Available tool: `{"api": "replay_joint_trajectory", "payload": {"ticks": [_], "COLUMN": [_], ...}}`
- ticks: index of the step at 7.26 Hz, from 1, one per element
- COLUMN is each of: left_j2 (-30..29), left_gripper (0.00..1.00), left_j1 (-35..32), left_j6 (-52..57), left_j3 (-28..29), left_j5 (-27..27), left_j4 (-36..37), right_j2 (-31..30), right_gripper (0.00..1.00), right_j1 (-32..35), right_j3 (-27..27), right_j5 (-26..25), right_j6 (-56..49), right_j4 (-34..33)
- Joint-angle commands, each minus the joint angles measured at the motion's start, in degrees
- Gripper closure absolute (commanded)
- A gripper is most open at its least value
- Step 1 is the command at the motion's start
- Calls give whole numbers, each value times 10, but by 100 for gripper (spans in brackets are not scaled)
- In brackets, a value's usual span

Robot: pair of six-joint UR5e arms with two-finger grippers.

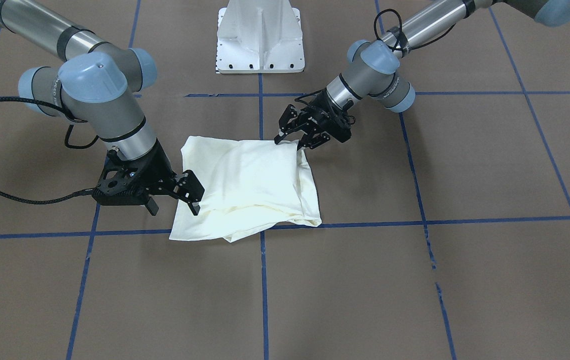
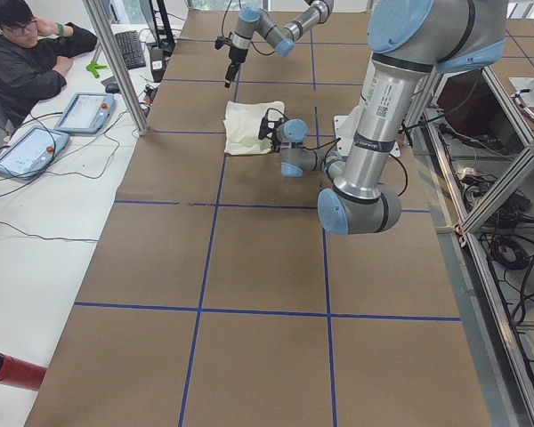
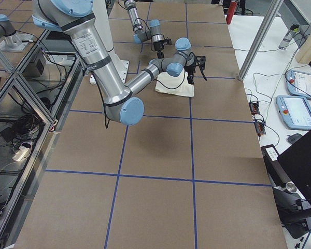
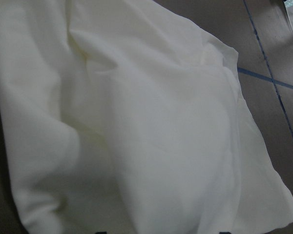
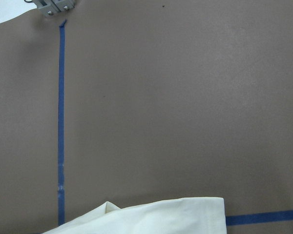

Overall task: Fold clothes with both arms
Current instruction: 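Release the left gripper and pull it back toward the robot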

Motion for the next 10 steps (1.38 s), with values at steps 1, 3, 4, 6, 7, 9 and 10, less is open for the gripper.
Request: {"api": "replay_joint_trajectory", "payload": {"ticks": [1,3,4,6,7,9,10], "left_j2": [6,27,36,42,41,45,45], "left_gripper": [97,97,95,94,40,0,0], "left_j1": [0,0,0,0,-1,-58,-75], "left_j6": [1,3,4,0,2,6,3], "left_j3": [-1,-3,-2,-5,-16,-24,-29], "left_j5": [-1,-2,-2,-5,-10,-83,-100], "left_j4": [-6,-7,-24,-35,-32,-27,-26], "right_j2": [0,0,0,1,1,1,1], "right_gripper": [0,0,0,0,0,0,0], "right_j1": [0,0,0,0,1,1,1], "right_j3": [0,0,-1,-1,-1,-1,-1], "right_j5": [-1,-1,-2,-1,1,2,2], "right_j6": [1,1,1,0,0,0,0], "right_j4": [0,0,-1,0,-1,-1,-1]}}
